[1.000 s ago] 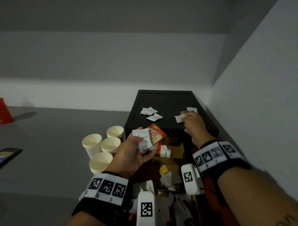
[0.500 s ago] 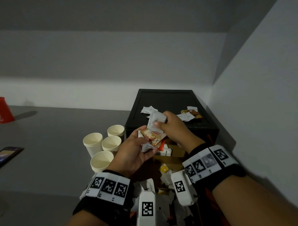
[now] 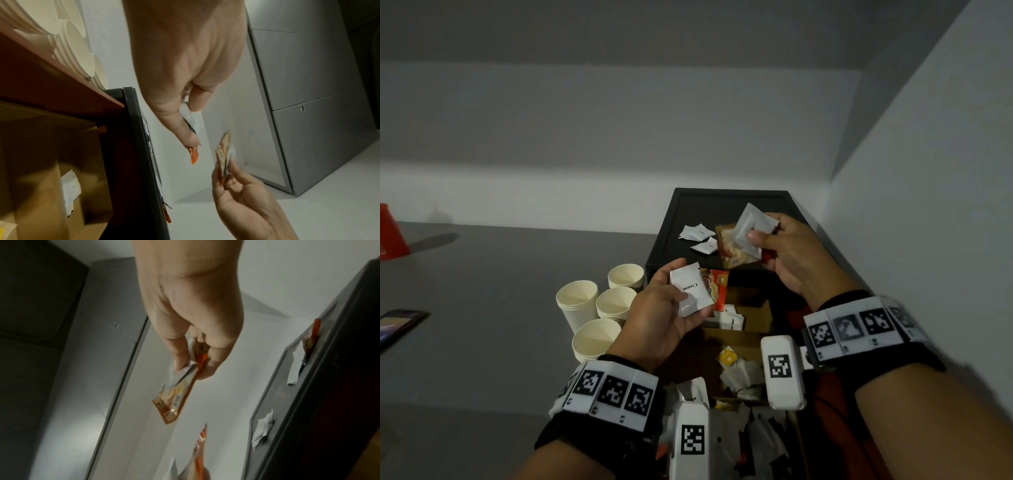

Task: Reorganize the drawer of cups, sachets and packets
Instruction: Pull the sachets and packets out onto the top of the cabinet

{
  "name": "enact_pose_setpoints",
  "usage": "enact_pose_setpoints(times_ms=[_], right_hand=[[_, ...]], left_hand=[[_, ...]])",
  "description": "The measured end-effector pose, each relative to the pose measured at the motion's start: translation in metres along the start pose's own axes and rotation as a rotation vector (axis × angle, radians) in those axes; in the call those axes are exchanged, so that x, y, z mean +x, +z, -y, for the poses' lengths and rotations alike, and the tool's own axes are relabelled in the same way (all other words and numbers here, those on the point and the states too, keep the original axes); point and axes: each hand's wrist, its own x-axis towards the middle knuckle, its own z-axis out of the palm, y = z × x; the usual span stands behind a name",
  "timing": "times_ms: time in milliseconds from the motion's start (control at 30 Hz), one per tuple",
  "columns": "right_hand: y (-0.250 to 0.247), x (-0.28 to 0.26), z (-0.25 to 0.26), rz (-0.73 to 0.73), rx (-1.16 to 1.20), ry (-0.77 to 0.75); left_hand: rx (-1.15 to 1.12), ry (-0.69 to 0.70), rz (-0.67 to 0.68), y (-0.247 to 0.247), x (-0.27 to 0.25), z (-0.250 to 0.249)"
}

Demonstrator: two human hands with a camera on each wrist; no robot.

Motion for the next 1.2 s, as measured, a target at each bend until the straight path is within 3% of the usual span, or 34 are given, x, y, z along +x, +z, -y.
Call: enact_pose_setpoints(times_ms=[167,267,367,500,600,767,933,1067,1200], right_hand=[[-0.001,-0.011,0.006,0.237,0.011,0.127],[0.011,-0.018,-0.001,0.340,-0.274,0.150],[0.019,-0.019,-0.005,0.302,-0.524,0.035],[0.007,-0.012,0.005,0.141,-0.250,0.028],[-0.003,-0.012,0.012,0.140,-0.026,0.119],[0.011,-0.019,-0.002,0.261,-0.164,0.285],[0.009,-0.015,-0.006,0.282,-0.227,0.283],[-0.009,0.012,-0.014,0.030,-0.375,0.201],[-0.041,0.048,-0.021,-0.292,-0.297,0.203]], left_hand=[[0.017,0.048,0.064,0.002,0.001,0.002],[0.073,0.118,0.084,0.005,0.003,0.008],[0.155,0.171,0.044,0.005,0.003,0.012],[0.087,0.165,-0.022,0.000,0.003,0.007],[0.038,0.152,-0.064,0.002,0.004,0.004],[0.205,0.084,-0.049,0.018,0.005,0.006],[0.455,-0.039,-0.033,0.013,0.002,0.004],[0.596,0.025,-0.117,0.004,0.003,-0.005],[0.615,0.023,-0.276,-0.009,0.002,-0.019]])
